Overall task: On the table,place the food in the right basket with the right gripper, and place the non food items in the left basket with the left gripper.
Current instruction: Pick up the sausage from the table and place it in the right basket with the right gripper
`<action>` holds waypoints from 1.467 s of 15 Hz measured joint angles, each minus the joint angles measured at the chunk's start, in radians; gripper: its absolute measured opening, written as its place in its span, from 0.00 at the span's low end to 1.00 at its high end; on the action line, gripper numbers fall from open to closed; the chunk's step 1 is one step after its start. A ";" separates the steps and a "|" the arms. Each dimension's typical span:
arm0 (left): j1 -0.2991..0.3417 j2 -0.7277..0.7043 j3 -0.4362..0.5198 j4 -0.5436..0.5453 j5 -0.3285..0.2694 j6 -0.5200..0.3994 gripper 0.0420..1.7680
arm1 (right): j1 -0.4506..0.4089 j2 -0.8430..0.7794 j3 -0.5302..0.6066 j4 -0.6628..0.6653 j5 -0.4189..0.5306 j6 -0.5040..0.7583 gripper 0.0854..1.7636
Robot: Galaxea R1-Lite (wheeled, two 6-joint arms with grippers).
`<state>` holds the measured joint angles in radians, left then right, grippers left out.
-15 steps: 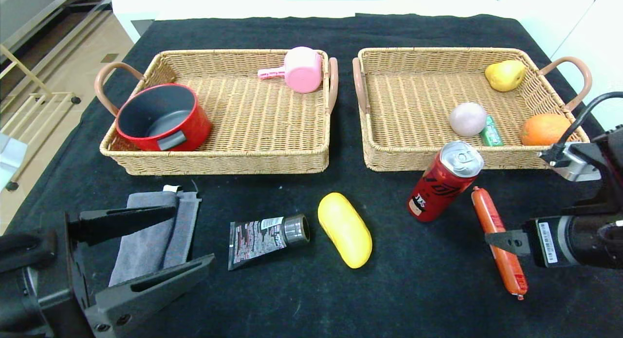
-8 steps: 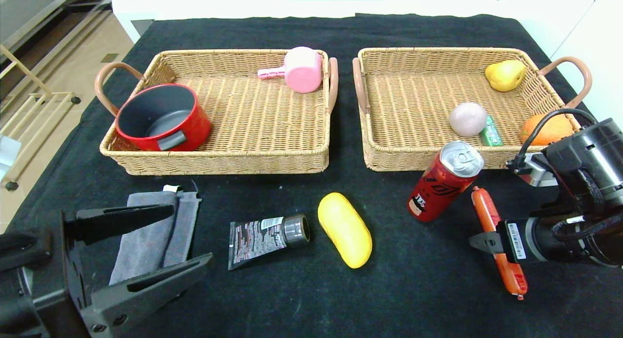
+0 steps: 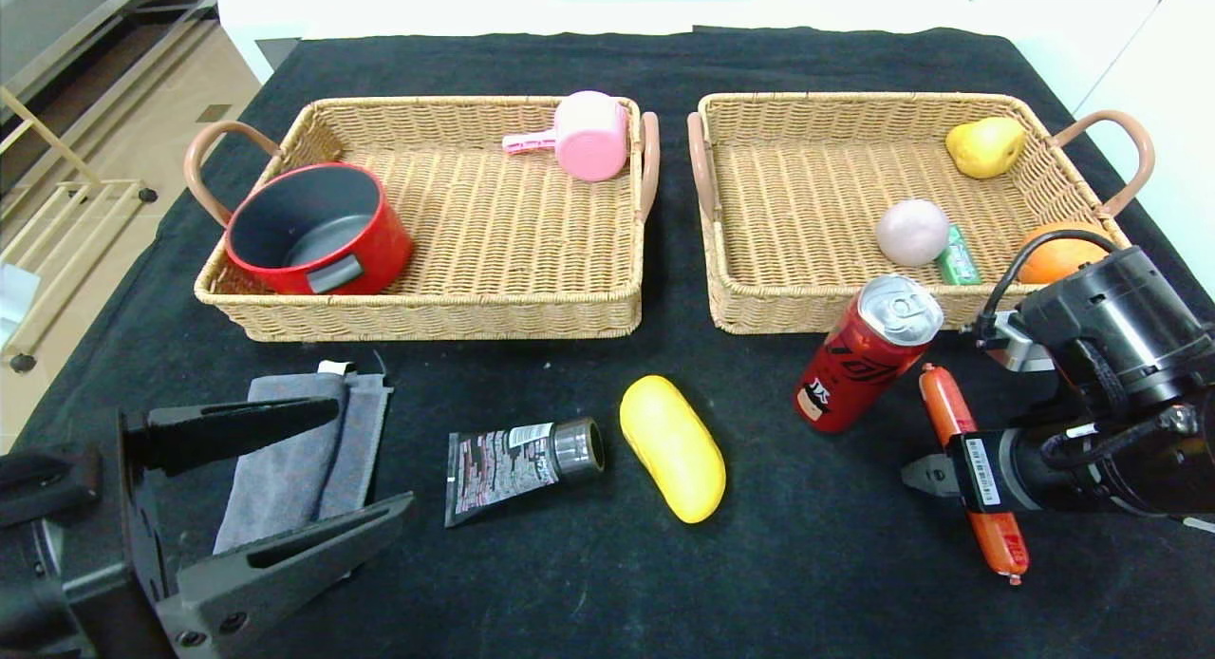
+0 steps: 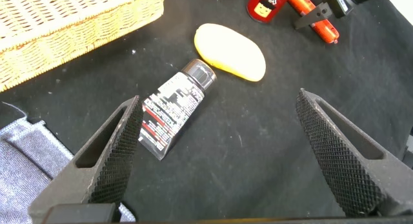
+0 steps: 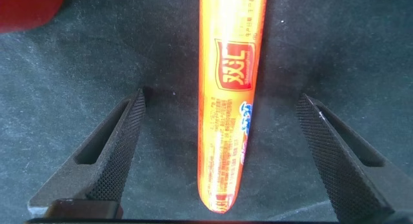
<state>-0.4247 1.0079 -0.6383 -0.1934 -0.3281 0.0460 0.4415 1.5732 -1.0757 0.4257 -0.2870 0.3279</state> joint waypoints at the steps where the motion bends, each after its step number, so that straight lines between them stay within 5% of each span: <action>1: 0.000 0.000 0.000 0.000 0.000 0.000 0.97 | 0.000 0.003 0.000 0.000 0.000 0.000 0.97; 2: 0.000 0.000 0.000 0.000 0.000 0.000 0.97 | 0.000 0.004 0.000 0.000 0.000 0.001 0.97; 11: 0.001 -0.001 0.001 0.000 0.007 0.007 0.97 | -0.001 0.012 0.006 -0.001 0.001 0.000 0.21; 22: 0.001 0.000 0.003 0.000 0.008 0.010 0.97 | -0.021 0.032 0.010 0.000 0.004 0.000 0.21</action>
<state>-0.4236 1.0077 -0.6349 -0.1932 -0.3204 0.0562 0.4200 1.6049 -1.0655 0.4255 -0.2832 0.3279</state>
